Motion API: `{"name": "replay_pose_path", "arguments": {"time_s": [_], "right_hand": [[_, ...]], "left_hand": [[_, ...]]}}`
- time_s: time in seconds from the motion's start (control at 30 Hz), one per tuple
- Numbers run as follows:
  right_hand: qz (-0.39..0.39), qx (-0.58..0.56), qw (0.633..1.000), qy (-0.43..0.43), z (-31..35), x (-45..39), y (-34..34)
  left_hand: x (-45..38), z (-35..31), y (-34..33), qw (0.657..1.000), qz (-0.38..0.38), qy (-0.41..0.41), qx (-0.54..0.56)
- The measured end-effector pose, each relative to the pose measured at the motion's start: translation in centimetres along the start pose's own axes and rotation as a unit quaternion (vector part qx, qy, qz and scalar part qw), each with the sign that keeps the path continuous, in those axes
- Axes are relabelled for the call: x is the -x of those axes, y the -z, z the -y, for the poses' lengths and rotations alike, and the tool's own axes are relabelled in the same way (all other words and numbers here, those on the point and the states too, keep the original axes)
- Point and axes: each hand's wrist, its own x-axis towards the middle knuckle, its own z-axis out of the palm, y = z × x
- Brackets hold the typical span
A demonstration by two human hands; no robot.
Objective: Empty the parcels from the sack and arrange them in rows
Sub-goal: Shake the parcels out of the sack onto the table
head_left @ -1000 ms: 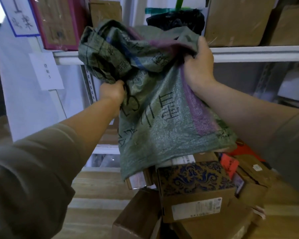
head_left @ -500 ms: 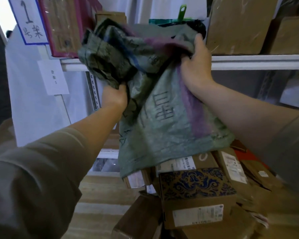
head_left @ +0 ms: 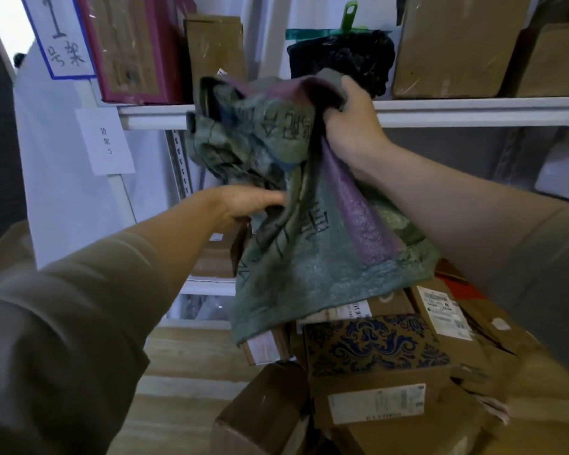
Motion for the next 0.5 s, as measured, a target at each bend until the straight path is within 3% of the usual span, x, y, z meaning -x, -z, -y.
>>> {"name": "replay_pose_path", "arguments": {"time_s": [0.1, 0.27, 0.4, 0.5], "right_hand": [[0.048, -0.039, 0.998, -0.030, 0.0, 0.5, -0.8], [0.125, -0.068, 0.986, -0.092, -0.8, 1.5, -1.1], [0.133, -0.066, 0.983, -0.107, -1.3, 2.3, -0.3], [0.183, -0.134, 0.961, -0.158, -1.8, 2.6, 1.5]], "left_hand": [[-0.1, -0.3, -1.9, 0.999, 0.044, -0.008, -0.004], [-0.4, 0.2, -6.0, 0.986, -0.040, -0.008, 0.160], [-1.0, -0.1, -7.7, 0.977, -0.093, 0.005, 0.193], [-1.2, -0.5, -7.8, 0.974, -0.112, 0.006, 0.198]]}}
